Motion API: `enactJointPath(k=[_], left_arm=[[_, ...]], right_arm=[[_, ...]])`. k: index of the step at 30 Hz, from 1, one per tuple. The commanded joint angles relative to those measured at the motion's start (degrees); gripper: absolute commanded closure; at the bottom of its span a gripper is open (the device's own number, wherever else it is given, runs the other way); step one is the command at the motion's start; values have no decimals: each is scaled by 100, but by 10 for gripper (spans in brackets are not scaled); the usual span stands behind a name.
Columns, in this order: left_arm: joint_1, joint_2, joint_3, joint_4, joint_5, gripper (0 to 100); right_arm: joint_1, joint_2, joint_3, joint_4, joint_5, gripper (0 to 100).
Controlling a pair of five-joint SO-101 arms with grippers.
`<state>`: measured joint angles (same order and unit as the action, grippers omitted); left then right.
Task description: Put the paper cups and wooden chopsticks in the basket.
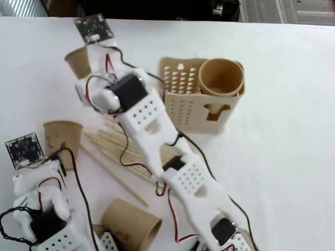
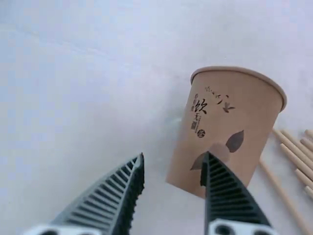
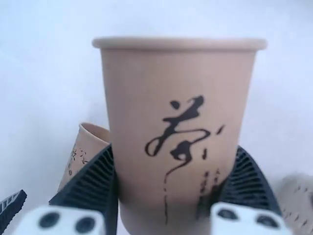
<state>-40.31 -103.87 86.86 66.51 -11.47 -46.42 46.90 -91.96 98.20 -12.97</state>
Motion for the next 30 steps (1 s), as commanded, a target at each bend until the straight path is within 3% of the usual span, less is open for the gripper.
enactJointPath(k=[1, 7, 17, 25, 30], left_arm=[[-31, -66, -176, -123, 0, 800], [-22, -66, -176, -123, 0, 800], [-22, -66, -176, -123, 9, 800], [-22, -66, -167, -123, 9, 800], [-22, -66, -167, -123, 18, 799]], right_arm=[[75, -1007, -158, 31, 211, 844], [312, -2246, -105, 31, 888, 844], [1684, -3873, 167, 57, 1459, 844], [2246, -6026, 3086, 22, 1495, 843], [2923, -6774, 4949, -840, 1477, 843]])
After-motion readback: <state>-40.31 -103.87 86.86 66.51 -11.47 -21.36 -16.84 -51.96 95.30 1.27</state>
